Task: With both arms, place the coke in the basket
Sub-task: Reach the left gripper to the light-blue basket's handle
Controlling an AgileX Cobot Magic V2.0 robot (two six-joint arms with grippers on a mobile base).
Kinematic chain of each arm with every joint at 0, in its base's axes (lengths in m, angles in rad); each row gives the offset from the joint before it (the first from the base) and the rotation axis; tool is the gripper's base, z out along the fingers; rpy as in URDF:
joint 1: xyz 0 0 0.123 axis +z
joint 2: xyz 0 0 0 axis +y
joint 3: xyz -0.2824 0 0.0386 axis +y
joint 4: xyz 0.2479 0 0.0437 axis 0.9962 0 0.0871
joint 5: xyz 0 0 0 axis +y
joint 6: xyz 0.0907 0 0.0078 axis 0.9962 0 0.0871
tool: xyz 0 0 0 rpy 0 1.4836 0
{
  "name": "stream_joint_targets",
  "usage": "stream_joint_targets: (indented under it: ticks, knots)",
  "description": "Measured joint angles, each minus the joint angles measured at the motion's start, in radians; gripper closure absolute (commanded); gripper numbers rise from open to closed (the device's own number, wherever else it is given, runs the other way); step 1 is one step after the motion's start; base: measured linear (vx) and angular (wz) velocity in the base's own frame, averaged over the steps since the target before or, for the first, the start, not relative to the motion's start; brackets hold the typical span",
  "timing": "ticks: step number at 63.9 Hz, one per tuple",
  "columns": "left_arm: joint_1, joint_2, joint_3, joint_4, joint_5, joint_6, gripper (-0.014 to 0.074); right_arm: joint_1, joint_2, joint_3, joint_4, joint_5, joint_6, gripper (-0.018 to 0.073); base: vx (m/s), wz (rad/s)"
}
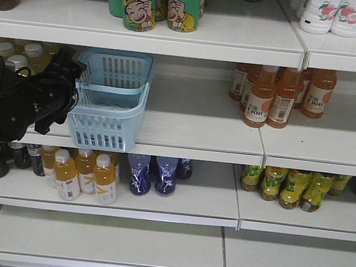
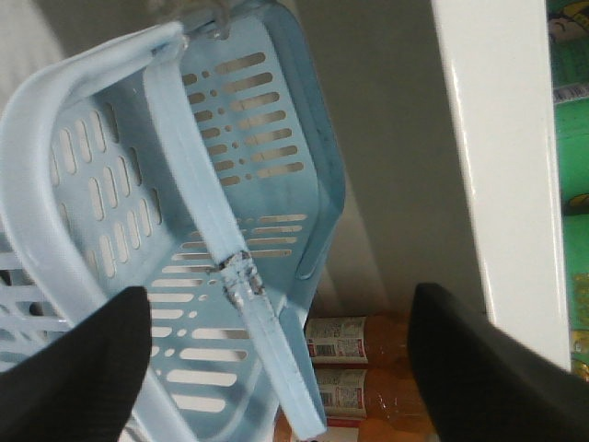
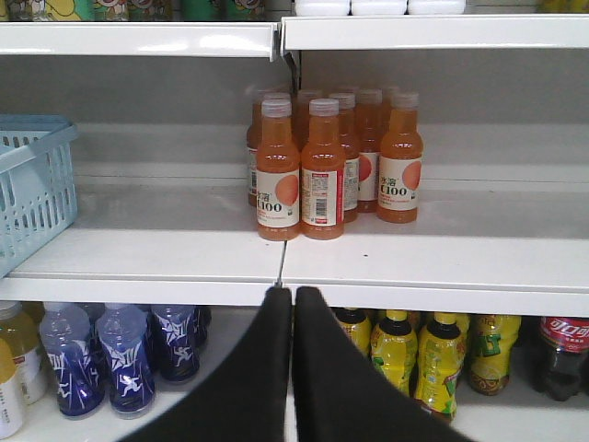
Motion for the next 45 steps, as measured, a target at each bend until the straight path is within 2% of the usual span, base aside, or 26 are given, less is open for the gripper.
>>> stream_joint_targets:
  ticks: [18, 31, 39, 45]
  knots:
    - [0.000, 0.089, -0.096, 0.000, -0.002, -0.008, 0.0041, 0.000, 0.000, 0.000, 0.000, 0.000, 0.000, 0.0568, 0.00, 0.00]
    - [0.000, 0.168, -0.170, 0.009, 0.004, -0.080, 0.0041, 0.000, 0.000, 0.000, 0.000, 0.001, 0.000, 0.0568, 0.00, 0.00]
    - [0.000, 0.206, -0.212, 0.079, 0.003, -0.154, 0.0061, 0.000, 0.000, 0.000, 0.000, 0.001, 0.000, 0.0568, 0.00, 0.00]
    - [0.000, 0.228, -0.230, 0.187, -0.046, -0.239, 0.0119, 0.000, 0.000, 0.000, 0.000, 0.000, 0.000, 0.0568, 0.00, 0.00]
